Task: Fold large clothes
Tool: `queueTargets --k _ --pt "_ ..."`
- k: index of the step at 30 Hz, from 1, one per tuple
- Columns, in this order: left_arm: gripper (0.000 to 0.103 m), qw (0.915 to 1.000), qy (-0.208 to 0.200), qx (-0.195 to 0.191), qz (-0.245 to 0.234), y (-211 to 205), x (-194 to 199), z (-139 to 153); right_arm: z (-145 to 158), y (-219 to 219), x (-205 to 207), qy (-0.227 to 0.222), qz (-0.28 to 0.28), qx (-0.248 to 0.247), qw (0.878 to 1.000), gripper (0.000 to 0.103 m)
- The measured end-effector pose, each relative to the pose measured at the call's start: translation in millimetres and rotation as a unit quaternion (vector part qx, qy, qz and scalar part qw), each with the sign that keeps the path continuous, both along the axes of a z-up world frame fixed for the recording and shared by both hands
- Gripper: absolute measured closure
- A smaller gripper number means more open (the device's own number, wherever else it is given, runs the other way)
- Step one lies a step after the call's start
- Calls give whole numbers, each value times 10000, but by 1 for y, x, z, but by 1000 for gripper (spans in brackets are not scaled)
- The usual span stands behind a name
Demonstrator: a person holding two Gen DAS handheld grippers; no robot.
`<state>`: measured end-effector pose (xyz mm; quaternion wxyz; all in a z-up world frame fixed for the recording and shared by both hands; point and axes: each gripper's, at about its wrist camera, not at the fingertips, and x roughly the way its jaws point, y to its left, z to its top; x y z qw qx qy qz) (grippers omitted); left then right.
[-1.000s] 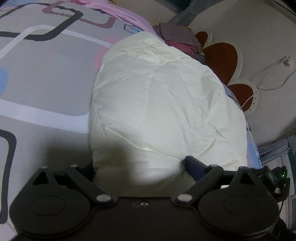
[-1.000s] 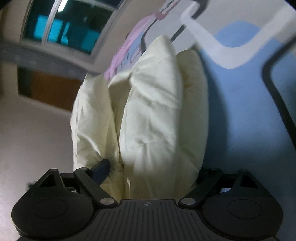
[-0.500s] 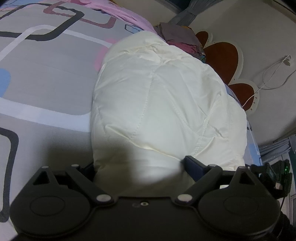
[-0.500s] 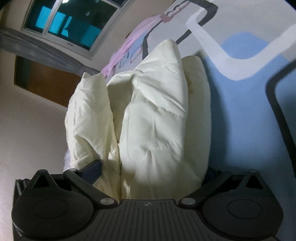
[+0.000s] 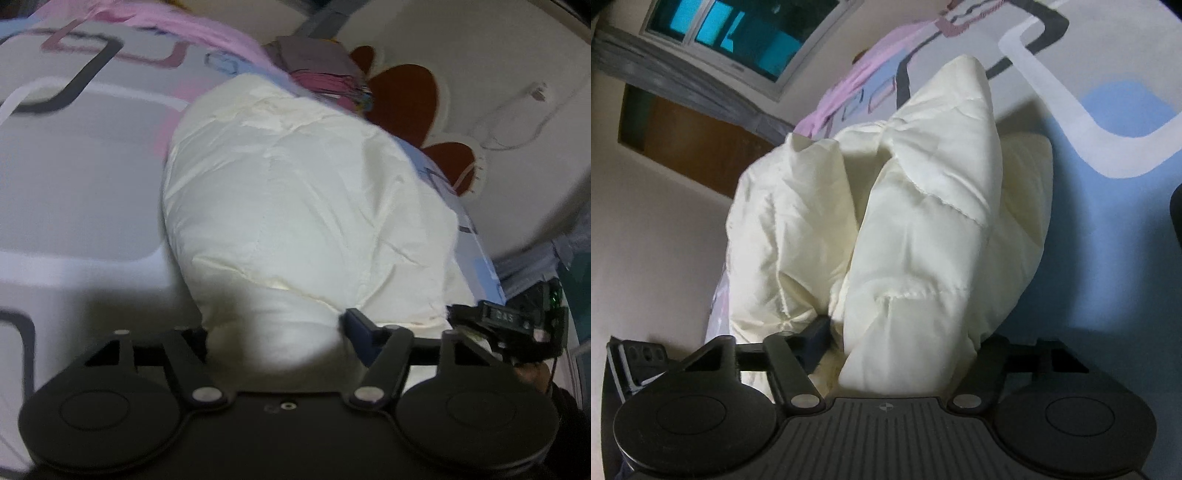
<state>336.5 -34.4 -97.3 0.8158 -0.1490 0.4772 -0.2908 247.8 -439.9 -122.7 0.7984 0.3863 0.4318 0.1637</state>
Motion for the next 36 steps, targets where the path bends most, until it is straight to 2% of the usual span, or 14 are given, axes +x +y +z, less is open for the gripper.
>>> queueTargets --k 6,14,17,19,22,24,26,30,32,34,36 --pt "41 9975 -576 76 -411 35 13 35 40 45 3 -453 -94 -53 9989 41" --pt "41 9957 -925 66 41 155 27 64 69 173 48 -841 428 -116 9955 41" --pt "41 9955 -899 89 292 205 26 63 66 226 62 -854 694 -149 9938 41" --pt "41 9960 -778 166 412 233 26 54 54 263 72 -688 837 -169 9940 41" --pt "40 9971 -266 326 635 266 31 24 17 303 77 -213 958 -424 9943 41" --pt "37 9960 72 82 884 286 34 0 -7 308 75 -63 791 -289 9964 37" --pt "35 9951 105 -102 977 291 33 -8 -13 306 71 -24 676 -199 9975 36" --pt "26 9955 -42 -25 943 282 30 -8 -9 306 61 -28 722 -387 9966 36" --pt "20 9956 -83 -1 934 282 25 -6 1 307 66 18 624 -441 9971 31" --pt "14 9954 -188 114 932 293 17 -1 14 296 43 -113 471 -694 9964 30" --pt "14 9936 -347 132 1070 312 12 9 31 283 22 -308 199 -1037 9939 30"
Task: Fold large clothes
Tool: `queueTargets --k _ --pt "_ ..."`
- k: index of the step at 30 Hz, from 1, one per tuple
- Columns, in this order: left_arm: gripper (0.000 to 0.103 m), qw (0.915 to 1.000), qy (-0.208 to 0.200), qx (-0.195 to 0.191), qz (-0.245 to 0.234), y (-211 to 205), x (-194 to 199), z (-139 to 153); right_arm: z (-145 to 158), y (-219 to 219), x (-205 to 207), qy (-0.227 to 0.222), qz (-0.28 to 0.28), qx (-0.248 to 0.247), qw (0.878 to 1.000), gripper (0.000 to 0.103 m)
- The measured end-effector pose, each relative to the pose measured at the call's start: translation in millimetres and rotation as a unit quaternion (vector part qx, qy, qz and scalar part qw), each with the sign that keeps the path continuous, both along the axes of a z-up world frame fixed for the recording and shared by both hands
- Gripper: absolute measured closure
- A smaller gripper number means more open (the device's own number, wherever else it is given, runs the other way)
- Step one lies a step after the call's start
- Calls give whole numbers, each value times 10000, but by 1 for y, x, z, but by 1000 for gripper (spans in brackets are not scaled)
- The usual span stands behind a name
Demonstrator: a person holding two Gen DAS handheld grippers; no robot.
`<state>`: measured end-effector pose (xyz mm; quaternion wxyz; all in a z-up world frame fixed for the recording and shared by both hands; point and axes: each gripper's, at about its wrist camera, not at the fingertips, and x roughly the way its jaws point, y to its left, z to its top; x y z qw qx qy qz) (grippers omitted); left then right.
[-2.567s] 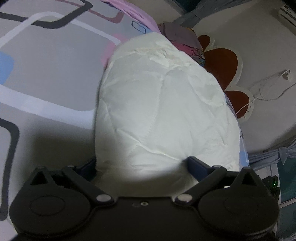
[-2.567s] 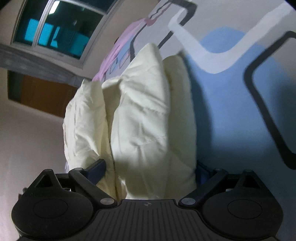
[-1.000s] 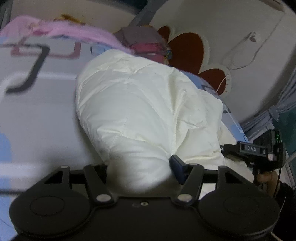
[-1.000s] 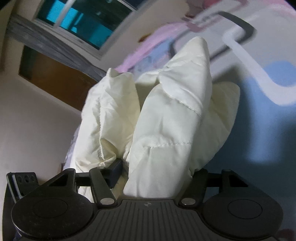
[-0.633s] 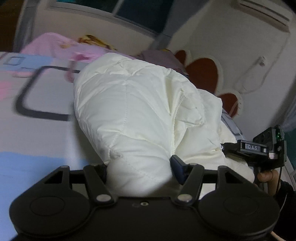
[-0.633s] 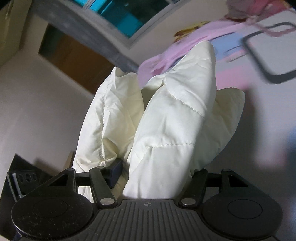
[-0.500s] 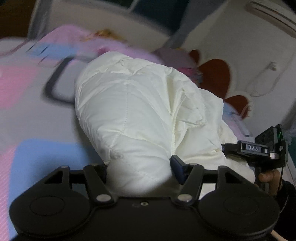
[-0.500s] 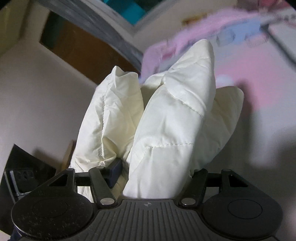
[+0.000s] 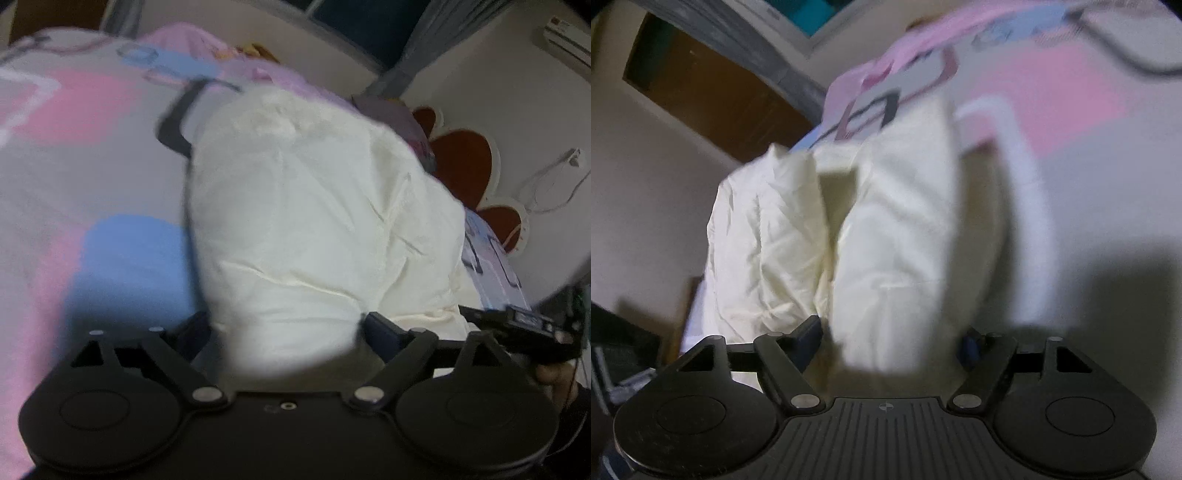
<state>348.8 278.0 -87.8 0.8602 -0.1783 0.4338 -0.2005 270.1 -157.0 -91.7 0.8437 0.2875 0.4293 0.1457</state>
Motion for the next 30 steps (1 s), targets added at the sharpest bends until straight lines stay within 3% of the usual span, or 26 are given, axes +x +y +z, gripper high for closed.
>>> queueTargets --k 2,5,8,10,13,17,20,24,30 --pt "18 9994 -170 -65 308 20 -4 10 24 -11 -12 -331 -329 -331 9984 31" --pt "28 9959 -536 -166 705 37 3 27 57 -7 -10 -797 -395 -677 9937 63" --pt "31 9927 -869 37 835 25 25 44 80 24 3 -1160 -25 -1123 9869 75" --pt "39 9919 -1039 75 722 8 40 54 90 59 21 -1359 254 -1337 9813 75" --pt "41 9922 -1153 141 460 -23 63 61 92 92 39 -1535 592 -1760 9705 75" --pt "41 9940 -944 537 101 -61 86 50 63 124 73 -1101 793 -2208 9658 75" --pt "41 9941 -760 763 -127 -74 97 30 32 120 84 -678 750 -2373 9662 75" --pt "41 9906 -733 1068 -441 -88 100 13 6 105 79 -555 617 -2206 9718 75" --pt "40 9862 -754 1335 -630 -96 102 10 2 91 68 -543 444 -2006 9772 75"
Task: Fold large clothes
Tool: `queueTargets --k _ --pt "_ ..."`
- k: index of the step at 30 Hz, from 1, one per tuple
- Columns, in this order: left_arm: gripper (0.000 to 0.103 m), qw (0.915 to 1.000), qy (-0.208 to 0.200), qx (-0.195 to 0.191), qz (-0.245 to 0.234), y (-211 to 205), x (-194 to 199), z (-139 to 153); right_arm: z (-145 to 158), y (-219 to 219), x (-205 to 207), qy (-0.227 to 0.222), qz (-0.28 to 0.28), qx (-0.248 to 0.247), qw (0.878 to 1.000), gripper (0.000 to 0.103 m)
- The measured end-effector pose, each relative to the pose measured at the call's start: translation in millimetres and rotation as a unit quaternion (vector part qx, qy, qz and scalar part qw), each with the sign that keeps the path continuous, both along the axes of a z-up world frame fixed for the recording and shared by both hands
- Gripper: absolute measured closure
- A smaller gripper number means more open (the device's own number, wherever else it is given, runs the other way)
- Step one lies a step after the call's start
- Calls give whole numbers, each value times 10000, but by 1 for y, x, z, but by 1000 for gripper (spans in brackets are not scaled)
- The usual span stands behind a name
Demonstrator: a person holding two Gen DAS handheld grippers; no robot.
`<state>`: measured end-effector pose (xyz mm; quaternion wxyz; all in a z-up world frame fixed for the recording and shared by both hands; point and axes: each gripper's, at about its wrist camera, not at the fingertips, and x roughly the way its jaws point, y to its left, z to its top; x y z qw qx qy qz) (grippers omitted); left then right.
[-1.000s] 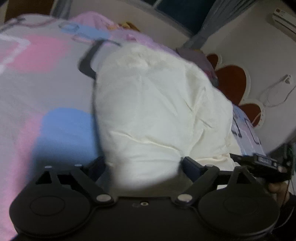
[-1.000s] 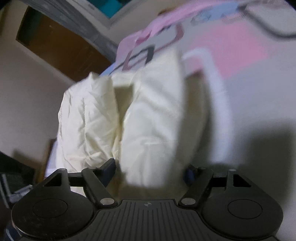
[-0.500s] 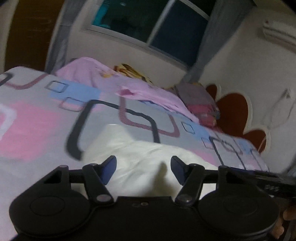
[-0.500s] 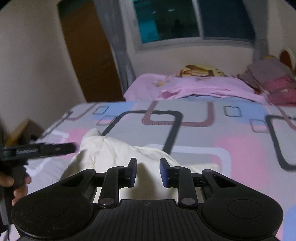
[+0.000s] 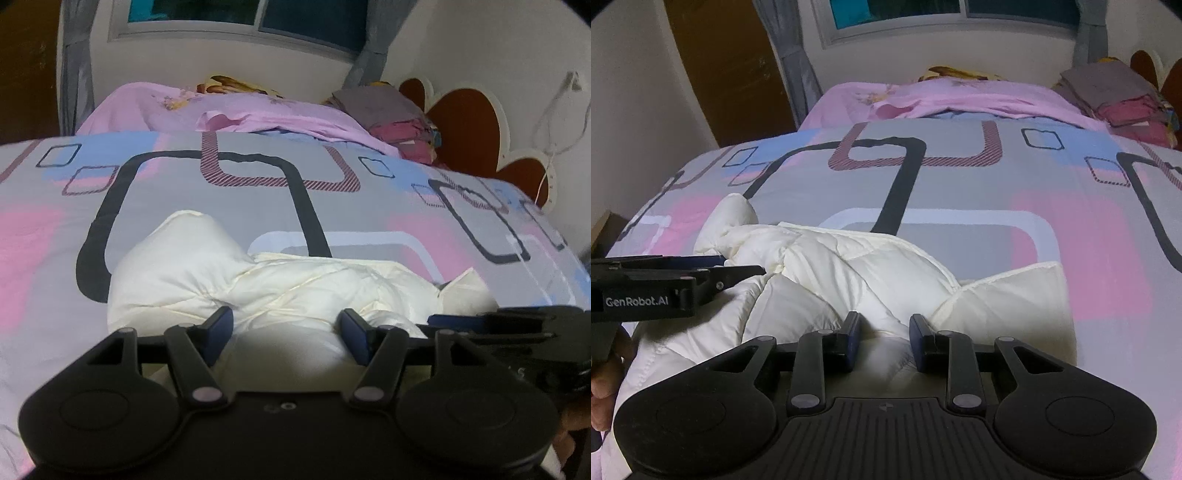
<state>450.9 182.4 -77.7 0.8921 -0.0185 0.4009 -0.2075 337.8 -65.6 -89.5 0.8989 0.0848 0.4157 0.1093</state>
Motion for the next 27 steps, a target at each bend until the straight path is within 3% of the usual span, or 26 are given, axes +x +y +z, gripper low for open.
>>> queueTargets --k 5,13,22,27 --pt "40 9996 -264 8 81 6 -23 15 28 -5 -24 -270 -109 68 9996 75" --pt "40 9972 -702 -198 161 17 -109 46 67 -4 -90 -714 170 41 9973 75" --pt "40 9943 -882 35 604 5 -188 43 64 -7 -164 -810 306 -8 9962 75" --pt "40 9948 -758 178 652 0 -200 35 46 -9 -178 -644 299 -64 9975 75"
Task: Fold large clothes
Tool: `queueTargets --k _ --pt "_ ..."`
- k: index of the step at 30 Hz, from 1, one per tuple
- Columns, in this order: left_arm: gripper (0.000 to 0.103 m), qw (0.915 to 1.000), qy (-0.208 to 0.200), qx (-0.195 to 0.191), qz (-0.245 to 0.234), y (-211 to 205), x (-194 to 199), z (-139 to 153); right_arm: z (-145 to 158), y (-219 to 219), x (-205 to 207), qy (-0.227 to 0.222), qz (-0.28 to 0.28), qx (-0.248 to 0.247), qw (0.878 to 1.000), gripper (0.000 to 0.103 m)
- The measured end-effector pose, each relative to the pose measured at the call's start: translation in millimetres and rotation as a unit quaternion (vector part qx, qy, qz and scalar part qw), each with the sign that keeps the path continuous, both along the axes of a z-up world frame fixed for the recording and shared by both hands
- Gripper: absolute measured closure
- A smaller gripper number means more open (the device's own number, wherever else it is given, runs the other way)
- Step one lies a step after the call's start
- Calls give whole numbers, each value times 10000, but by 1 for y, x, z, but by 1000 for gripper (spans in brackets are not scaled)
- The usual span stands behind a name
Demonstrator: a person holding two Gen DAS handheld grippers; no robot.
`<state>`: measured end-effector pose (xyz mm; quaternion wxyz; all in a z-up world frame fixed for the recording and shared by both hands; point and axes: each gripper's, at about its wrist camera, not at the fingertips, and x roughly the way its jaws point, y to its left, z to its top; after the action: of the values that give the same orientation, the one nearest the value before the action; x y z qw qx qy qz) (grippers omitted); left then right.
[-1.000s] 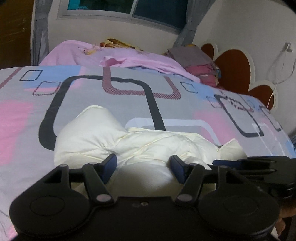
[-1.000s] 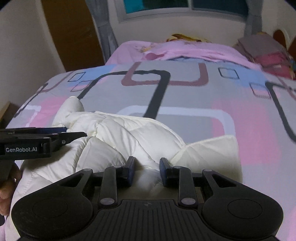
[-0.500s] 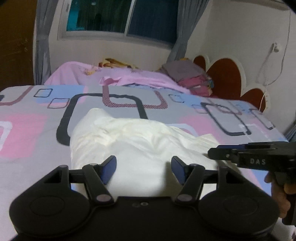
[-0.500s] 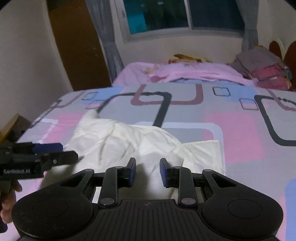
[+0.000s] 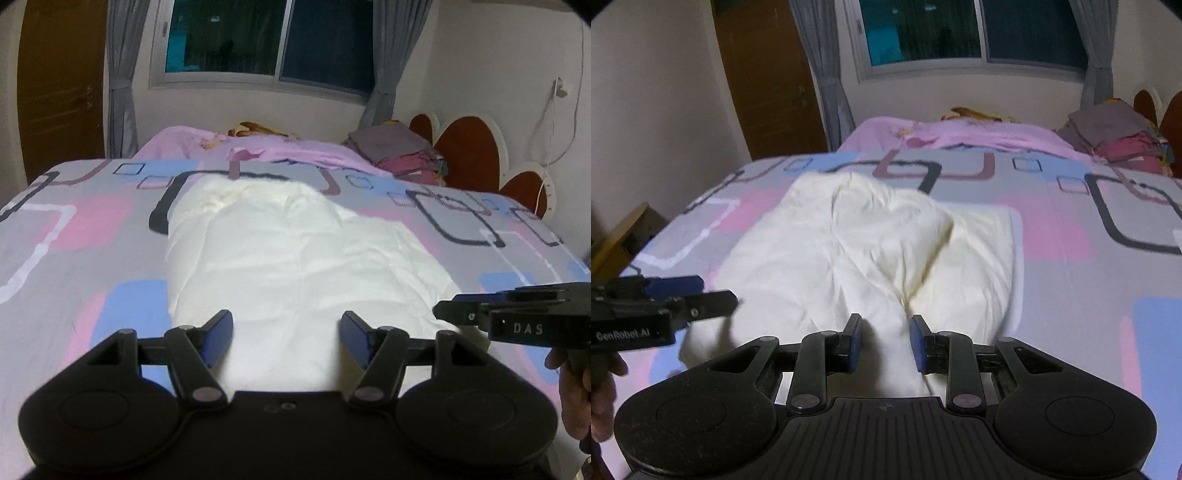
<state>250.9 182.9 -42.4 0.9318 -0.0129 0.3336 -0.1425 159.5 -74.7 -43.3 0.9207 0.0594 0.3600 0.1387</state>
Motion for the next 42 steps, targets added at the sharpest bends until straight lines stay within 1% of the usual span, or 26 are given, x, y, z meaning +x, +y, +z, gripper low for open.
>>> queueTargets --k 2,5,7,9,17,22,26,27,28,29,30,31,33,36,39,41,42 --pt "40 9999 145 56 58 1 1 -9 -6 -2 1 89 -39 29 9999 75" --pt "38 9996 258 37 107 6 4 -21 -17 -3 3 210 -36 13 9998 75" --pt "38 9995 294 29 104 8 4 -27 -25 -2 4 280 -4 -42 9996 75" --pt "38 9996 269 106 59 7 3 -31 -30 -1 5 312 -12 -52 9995 75" --pt "38 9995 250 201 23 5 2 -37 -40 0 7 342 -6 -65 9994 75" --pt "38 9992 334 216 -1 5 3 -39 -44 0 7 349 20 -96 9993 74" --pt "38 9986 395 344 -8 1 3 -36 -42 0 11 432 100 -189 9988 74" --pt "38 9983 431 386 21 0 2 -33 -37 -1 11 482 80 -184 9986 74" --pt "40 9980 451 433 66 -1 -1 -28 -31 -3 8 466 36 -154 9988 74" --pt "40 9979 421 469 119 -1 -6 -22 -24 -6 2 378 5 -103 9992 74" --pt "38 9981 330 485 166 0 -14 -16 -16 -10 -5 275 -20 -57 9996 74" --pt "32 9983 248 484 190 2 -23 -11 -10 -13 -15 195 -38 -34 9998 74" --pt "26 9982 95 520 283 3 -44 0 0 -21 -35 91 -70 14 9999 74" --pt "23 9979 -32 536 355 2 -80 14 13 -34 -68 54 -186 128 9997 74" --pt "16 9979 -196 496 356 -4 -118 27 24 -43 -103 20 -287 246 9993 74" --pt "14 9977 -312 507 339 -10 -140 37 31 -49 -124 -2 -365 277 9989 74" --pt "10 9975 -372 510 321 -12 -150 43 35 -52 -135 -41 -411 301 9987 74"
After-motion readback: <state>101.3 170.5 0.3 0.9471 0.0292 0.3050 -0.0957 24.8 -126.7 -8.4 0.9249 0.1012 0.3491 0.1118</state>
